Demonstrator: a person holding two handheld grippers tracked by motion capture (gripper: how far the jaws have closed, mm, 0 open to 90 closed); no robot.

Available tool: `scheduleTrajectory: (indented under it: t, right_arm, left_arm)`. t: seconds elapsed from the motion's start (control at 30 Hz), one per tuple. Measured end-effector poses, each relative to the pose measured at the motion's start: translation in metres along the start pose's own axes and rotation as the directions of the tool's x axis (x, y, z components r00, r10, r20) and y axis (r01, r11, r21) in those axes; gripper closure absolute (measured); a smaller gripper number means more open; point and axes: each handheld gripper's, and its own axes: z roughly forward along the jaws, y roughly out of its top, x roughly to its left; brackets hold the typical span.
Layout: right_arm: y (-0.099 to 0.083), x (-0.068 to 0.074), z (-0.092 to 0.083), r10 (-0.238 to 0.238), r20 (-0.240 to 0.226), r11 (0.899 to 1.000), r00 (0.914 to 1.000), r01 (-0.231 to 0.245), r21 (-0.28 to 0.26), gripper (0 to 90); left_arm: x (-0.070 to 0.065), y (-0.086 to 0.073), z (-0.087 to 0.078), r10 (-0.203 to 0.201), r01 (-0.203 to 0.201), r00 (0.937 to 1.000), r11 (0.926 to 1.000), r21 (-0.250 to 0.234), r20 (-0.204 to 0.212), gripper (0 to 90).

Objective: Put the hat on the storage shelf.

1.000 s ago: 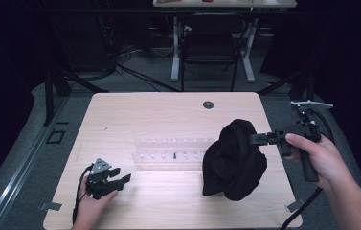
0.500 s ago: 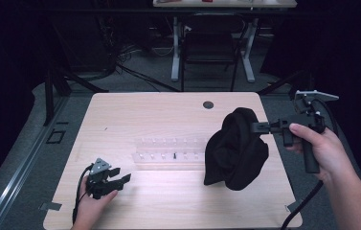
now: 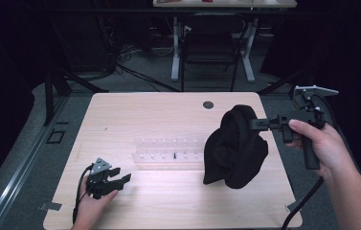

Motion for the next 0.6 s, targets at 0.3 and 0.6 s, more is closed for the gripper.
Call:
scheduleTrajectory:
  t: [0.3,0.6]
  right_arm:
    - [0.003,0.003,0.001,-0.006,0.000,1.000,1.0000,0.006,-0.005,88.5]
    - [0.014,0.010,0.007,-0.015,0.002,1.000,0.9999,0.015,-0.021,88.5]
  left_arm:
    - [0.000,0.000,0.000,-0.001,0.001,1.0000,1.0000,0.000,0.001,44.8]
    - [0.000,0.000,0.000,-0.001,0.001,1.0000,1.0000,0.000,0.002,44.8]
